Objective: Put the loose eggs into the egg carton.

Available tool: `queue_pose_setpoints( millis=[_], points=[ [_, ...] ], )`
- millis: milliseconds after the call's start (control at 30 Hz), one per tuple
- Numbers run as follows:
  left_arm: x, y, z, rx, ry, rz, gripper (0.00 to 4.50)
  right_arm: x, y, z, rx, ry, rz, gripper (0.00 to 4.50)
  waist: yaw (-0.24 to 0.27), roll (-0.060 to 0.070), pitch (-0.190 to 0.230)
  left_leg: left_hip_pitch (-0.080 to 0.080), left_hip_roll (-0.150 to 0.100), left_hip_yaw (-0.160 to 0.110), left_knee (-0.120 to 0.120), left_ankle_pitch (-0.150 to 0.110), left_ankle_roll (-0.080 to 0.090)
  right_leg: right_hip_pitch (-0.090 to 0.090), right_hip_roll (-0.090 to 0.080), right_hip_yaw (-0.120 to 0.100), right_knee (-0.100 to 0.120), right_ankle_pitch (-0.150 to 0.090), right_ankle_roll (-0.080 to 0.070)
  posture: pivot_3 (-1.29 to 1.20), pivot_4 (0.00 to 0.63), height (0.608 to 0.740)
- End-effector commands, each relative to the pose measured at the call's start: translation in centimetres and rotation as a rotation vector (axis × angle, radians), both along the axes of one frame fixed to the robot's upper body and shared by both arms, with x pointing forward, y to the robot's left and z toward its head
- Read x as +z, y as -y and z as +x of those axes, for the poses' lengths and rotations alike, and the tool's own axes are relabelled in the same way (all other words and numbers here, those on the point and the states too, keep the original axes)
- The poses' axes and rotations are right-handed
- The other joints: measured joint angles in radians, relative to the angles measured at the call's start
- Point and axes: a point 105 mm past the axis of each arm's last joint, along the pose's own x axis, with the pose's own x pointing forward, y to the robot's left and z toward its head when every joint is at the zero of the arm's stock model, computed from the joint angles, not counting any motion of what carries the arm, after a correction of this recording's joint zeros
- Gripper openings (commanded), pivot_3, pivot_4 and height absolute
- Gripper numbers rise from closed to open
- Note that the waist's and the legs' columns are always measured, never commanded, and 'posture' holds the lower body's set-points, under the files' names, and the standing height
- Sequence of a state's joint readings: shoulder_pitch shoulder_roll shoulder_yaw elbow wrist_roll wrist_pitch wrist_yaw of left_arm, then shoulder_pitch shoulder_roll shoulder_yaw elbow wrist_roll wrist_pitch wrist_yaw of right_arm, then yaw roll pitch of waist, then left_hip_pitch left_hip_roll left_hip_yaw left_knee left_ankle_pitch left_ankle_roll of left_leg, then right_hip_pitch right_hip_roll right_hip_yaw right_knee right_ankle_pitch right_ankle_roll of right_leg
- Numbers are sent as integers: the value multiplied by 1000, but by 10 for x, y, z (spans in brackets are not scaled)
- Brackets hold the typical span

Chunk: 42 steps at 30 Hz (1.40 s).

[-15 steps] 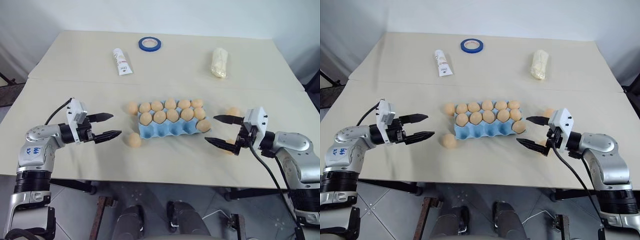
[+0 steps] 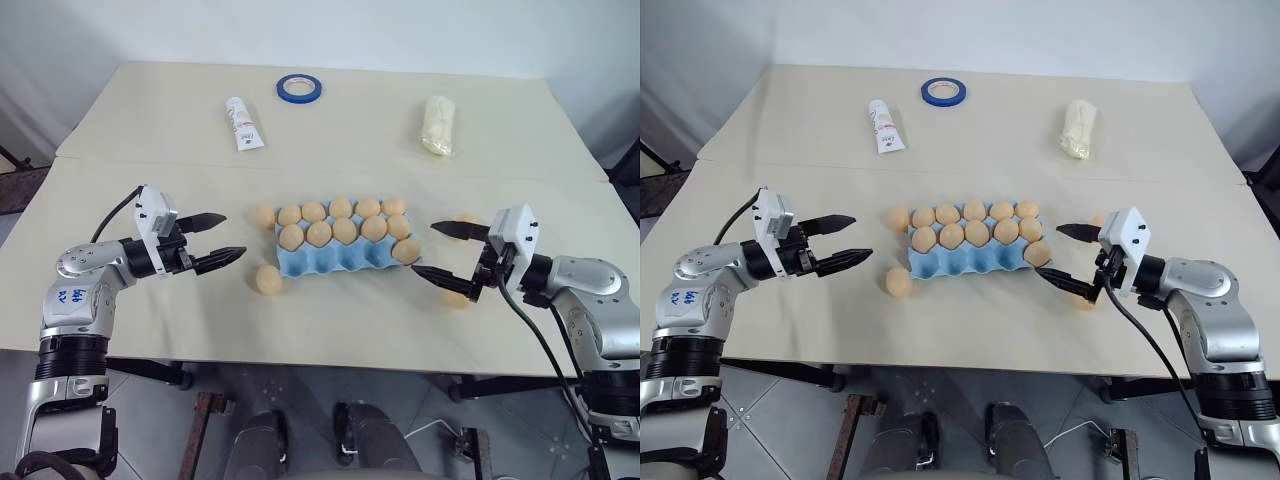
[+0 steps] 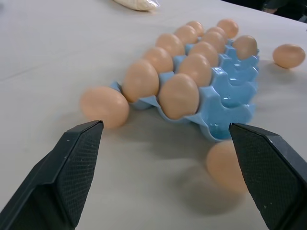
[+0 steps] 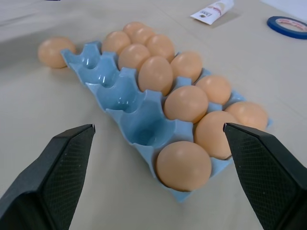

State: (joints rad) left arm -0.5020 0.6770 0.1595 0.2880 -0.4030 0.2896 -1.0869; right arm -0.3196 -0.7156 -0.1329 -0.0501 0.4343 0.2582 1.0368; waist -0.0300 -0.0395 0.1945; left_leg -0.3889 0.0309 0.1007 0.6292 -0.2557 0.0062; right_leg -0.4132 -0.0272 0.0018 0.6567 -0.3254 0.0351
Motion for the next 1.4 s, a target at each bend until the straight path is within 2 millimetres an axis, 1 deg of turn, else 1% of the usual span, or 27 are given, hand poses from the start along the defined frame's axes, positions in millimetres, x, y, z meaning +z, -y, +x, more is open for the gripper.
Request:
queue_pose_setpoints(
  millis=[33,167,267,400,433,533,567,667,800,900,1033,1167,1267,1333,1400],
  points=[
    [19,11,0,-88,103,20,4465,19,8,-2,-78,80,50,4500,2,0,0,0,0,0,0,0,0,0,0,0,0,0,0,0,150,740],
    [17,30,-7,-225,111,20,4465,27,19,-8,-214,108,115,4500,5,0,0,0,0,0,0,0,0,0,0,-1,0,0,0,0,150,740],
    [13,44,-16,-329,112,31,4465,30,30,-21,-316,121,161,4500,5,0,0,-1,0,-1,0,0,0,0,0,-1,-1,0,0,0,150,740],
    [3,55,-30,-466,89,53,4465,18,33,-46,-377,80,145,4500,1,0,0,-1,0,-1,0,0,0,0,1,0,0,0,0,0,150,740],
    [1,56,-32,-484,85,51,4465,16,33,-50,-386,70,143,4500,-1,0,0,0,0,0,0,0,0,1,1,0,0,0,0,0,150,740],
    [-3,60,-37,-542,69,18,4465,2,34,-72,-456,19,148,4500,1,0,0,1,0,0,0,0,0,1,1,0,1,0,0,0,150,740],
    [-3,60,-38,-557,66,15,4465,-1,35,-77,-476,10,150,4500,2,0,0,1,0,-1,0,1,0,1,1,0,1,0,0,0,150,740],
    [-3,58,-39,-580,67,2,4465,-7,37,-82,-529,-4,169,4500,-4,0,0,1,0,0,2,1,1,2,1,2,2,1,1,0,150,740],
    [1,56,-33,-556,105,-37,4465,-19,38,-77,-609,-27,197,4500,0,0,0,2,0,1,2,2,2,4,1,2,0,2,1,0,150,740],
    [7,54,-29,-524,142,-108,4465,-27,37,-70,-644,-42,220,4500,1,0,0,2,0,1,2,2,3,3,0,2,0,2,1,0,150,740],
    [1,46,-28,-486,149,-106,4465,-41,33,-56,-665,-61,227,4500,-1,0,0,2,0,1,1,2,2,2,1,2,0,2,1,0,150,740],
    [4,43,-26,-442,186,-114,4465,-58,41,-39,-721,-87,215,4500,1,0,0,1,0,0,1,2,2,1,1,1,0,1,1,0,150,740],
    [5,41,-27,-427,198,-115,4465,-70,42,-34,-734,-115,180,4500,1,0,0,0,-1,1,1,2,2,1,1,1,0,1,1,0,150,740],
    [6,40,-27,-414,205,-113,4465,-74,43,-33,-746,-120,165,4500,1,0,0,1,-1,1,0,2,2,1,1,1,0,1,1,0,150,740],
    [6,38,-28,-402,208,-114,4500,-75,43,-32,-745,-130,169,4101,0,0,0,0,0,0,1,2,2,1,1,1,0,1,1,0,150,740]
  ],
)
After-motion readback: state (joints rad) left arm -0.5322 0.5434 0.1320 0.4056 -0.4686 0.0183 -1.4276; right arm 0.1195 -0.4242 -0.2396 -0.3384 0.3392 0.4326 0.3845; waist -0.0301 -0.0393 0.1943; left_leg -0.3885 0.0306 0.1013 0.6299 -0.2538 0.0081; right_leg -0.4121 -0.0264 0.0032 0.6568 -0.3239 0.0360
